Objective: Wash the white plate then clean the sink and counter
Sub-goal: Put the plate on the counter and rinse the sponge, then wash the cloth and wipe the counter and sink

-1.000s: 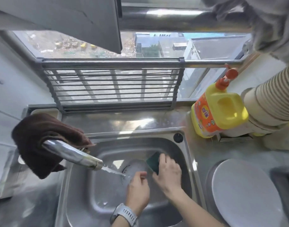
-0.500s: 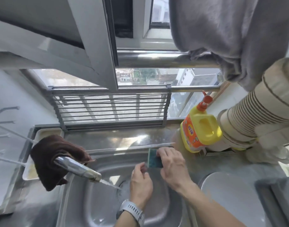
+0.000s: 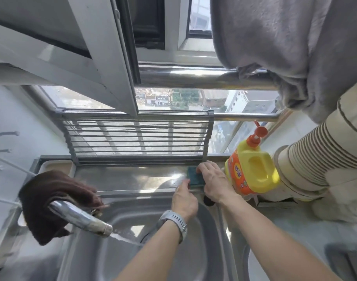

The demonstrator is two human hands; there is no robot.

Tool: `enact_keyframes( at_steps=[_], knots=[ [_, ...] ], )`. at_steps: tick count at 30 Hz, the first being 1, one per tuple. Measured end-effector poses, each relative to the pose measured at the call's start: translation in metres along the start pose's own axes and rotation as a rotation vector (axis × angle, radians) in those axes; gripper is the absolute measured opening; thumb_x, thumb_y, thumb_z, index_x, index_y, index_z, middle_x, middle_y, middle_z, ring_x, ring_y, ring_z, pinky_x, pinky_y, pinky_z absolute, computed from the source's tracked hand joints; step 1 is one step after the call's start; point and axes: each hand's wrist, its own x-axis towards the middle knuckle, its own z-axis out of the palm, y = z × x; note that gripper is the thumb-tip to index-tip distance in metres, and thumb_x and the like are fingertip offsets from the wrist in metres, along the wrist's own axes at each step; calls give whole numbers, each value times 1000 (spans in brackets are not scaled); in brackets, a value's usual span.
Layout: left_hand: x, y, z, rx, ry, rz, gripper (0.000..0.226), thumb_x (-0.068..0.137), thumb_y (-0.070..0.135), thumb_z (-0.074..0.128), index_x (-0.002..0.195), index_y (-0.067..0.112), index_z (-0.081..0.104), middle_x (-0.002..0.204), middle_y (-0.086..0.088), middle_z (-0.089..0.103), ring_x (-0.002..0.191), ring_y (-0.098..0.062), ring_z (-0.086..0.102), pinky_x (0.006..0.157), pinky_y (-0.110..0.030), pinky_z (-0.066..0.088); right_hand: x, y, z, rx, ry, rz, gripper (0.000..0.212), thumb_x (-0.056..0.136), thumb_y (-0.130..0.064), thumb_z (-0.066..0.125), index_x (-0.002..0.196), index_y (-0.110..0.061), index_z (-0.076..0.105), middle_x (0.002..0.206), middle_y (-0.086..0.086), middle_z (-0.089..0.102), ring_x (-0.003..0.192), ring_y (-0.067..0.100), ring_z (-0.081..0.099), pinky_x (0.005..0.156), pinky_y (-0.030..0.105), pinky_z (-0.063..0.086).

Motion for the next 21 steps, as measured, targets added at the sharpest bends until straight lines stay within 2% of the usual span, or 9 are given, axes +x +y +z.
enact_keyframes(
  at_steps=[2,3,6,8,13,16,17,19,21],
  knots=[
    [-9,3,-5,-12,12,4,54,100,7,42,152,20,41,154,-3,49,142,-21,46,120,-33,35,-6,0,-6,16,23,-2,54,75,9,55,122,-17,57,142,3,52,141,24,37,117,32,29],
    [-19,7,-10,-20,30,16,52,101,8,43,152,20,42,153,-1,50,141,-20,47,119,-32,35,-12,-5,-12,45,56,1,55,75,7,58,125,-18,58,143,3,52,139,24,40,116,33,32],
    [-67,21,-40,-100,108,122,45,100,8,46,144,19,50,143,1,58,130,-11,54,110,-23,41,-41,-43,-41,250,186,7,46,79,-6,68,121,-22,60,124,-4,61,113,15,55,98,31,48],
    [-106,29,-69,-203,162,180,40,99,7,48,135,23,57,131,5,65,119,-5,60,103,-22,50,-59,-85,-63,429,219,3,34,85,-15,70,117,-25,62,113,-11,64,104,8,58,89,26,49],
    [-180,42,-162,-285,311,278,32,101,17,52,121,41,60,118,18,69,106,-3,69,91,-28,59,-63,-190,-107,763,91,-80,10,97,-27,60,107,-29,65,103,-15,72,99,3,68,84,35,59],
    [-211,42,-214,-325,526,309,27,100,13,57,104,39,64,97,15,73,75,-11,74,66,-27,62,-53,-246,-128,914,-42,-59,20,97,-18,57,111,-27,68,106,-10,73,97,5,69,90,33,56],
    [-215,37,-227,-318,628,324,29,99,8,57,102,36,65,94,14,73,74,-10,73,66,-23,60,-48,-261,-130,935,-95,-47,27,96,-14,53,115,-28,68,112,-8,72,102,7,67,95,31,53],
    [-213,16,-246,-219,773,273,37,93,0,56,111,32,63,104,13,69,94,-7,68,86,-26,58,-37,-286,-128,853,-199,-61,43,93,-12,49,129,-31,61,127,-9,66,114,10,62,99,27,48],
    [-208,-5,-257,-96,690,128,53,83,2,62,128,30,51,127,2,56,115,-18,58,99,-37,54,-32,-300,-123,825,-320,-67,57,89,-4,47,138,-32,55,134,-7,63,118,13,61,92,22,50]
  ],
)
